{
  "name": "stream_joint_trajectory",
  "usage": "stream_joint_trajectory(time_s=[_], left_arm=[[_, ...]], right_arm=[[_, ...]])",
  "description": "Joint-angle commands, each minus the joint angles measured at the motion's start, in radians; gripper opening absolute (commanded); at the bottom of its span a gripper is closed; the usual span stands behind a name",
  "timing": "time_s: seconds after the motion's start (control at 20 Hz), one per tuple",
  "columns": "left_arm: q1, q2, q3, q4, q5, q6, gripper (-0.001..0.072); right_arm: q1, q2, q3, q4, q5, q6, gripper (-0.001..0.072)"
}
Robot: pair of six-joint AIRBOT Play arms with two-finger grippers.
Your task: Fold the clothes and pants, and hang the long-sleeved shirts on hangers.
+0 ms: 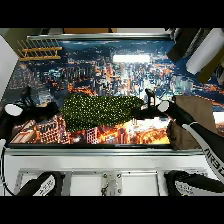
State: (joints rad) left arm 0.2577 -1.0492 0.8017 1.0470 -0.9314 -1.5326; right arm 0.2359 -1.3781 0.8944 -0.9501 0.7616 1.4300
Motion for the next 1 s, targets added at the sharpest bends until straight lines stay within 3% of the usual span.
stream_joint_trajectory(time_s=[0.0,0.15,0.3,0.5,0.75,0.95], left_arm=[[0.035,0.134,0.192,-0.003,0.006,-0.001,0.0002],[0.014,0.27,0.489,-0.002,0.014,-0.001,0.0002],[-0.053,0.373,0.698,0.0,0.061,-0.001,0.0002],[-0.106,0.478,0.815,0.008,0.105,-0.001,0.0002],[-0.106,0.517,0.885,0.007,0.101,-0.023,0.0002],[-0.106,0.41,0.952,0.007,-0.023,-0.034,0.0001]], right_arm=[[-0.026,0.109,0.222,-0.162,0.166,-0.028,0.0008],[-0.037,0.244,0.485,-0.181,0.273,-0.017,0.0008],[-0.036,0.374,0.649,-0.149,0.293,0.046,0.0008],[-0.036,0.541,0.68,-0.149,0.306,0.135,0.0008],[-0.036,0.656,0.68,-0.15,0.432,0.27,0.0008],[-0.036,0.644,0.677,-0.15,0.597,0.417,0.0009]])
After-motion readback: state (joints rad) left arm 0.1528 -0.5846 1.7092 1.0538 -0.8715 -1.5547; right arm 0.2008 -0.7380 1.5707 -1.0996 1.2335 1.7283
